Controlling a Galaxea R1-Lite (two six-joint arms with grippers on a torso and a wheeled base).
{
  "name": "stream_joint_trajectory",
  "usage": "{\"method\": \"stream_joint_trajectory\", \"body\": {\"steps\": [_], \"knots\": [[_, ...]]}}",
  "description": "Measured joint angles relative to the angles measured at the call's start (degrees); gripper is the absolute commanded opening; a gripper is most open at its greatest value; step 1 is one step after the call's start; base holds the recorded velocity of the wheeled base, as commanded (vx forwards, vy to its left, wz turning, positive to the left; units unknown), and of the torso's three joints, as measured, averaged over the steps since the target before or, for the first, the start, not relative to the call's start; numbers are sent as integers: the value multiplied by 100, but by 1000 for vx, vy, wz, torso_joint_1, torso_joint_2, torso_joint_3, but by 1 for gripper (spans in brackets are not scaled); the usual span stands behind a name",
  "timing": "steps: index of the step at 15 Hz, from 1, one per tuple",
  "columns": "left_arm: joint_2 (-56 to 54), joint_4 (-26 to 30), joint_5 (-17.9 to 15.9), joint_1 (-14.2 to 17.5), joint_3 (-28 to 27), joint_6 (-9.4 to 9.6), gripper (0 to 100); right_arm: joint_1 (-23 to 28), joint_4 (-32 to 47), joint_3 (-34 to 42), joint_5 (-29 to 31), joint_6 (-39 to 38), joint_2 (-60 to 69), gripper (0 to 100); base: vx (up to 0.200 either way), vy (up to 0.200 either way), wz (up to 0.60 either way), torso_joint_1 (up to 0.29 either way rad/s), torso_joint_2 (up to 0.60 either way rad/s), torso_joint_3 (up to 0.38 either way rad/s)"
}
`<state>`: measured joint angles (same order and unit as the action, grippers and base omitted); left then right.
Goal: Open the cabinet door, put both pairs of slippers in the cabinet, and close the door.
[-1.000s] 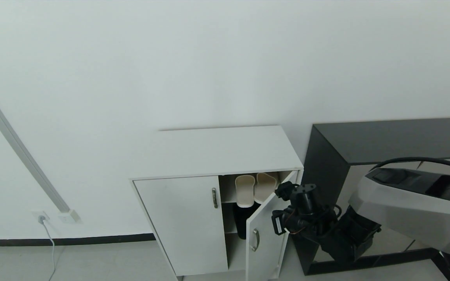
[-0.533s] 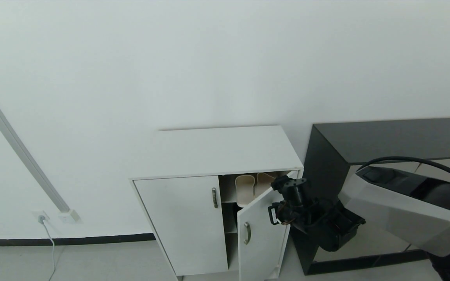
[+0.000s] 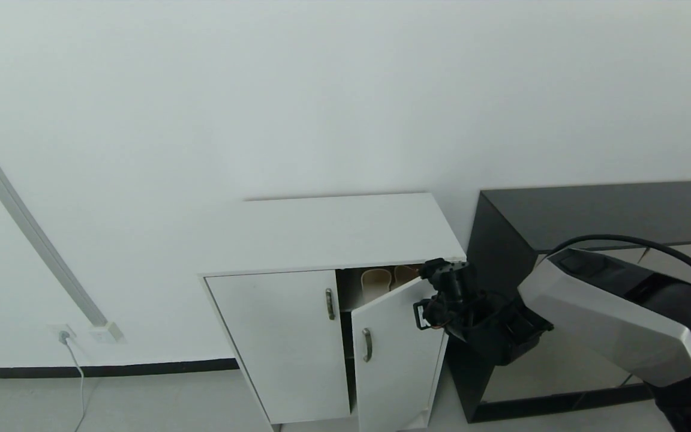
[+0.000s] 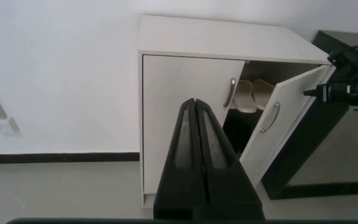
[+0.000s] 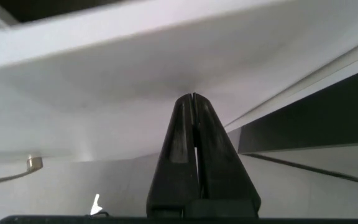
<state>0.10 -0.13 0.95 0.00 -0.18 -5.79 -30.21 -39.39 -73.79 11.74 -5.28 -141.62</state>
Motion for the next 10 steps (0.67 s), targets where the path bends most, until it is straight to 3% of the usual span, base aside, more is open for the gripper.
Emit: {"method": "stream_joint_trajectory", "body": {"steps": [10], "knots": [[0, -2, 0, 2, 2, 2, 0, -66, 193, -369, 2, 9, 44, 0, 0, 0, 0, 0, 0, 0]]}}
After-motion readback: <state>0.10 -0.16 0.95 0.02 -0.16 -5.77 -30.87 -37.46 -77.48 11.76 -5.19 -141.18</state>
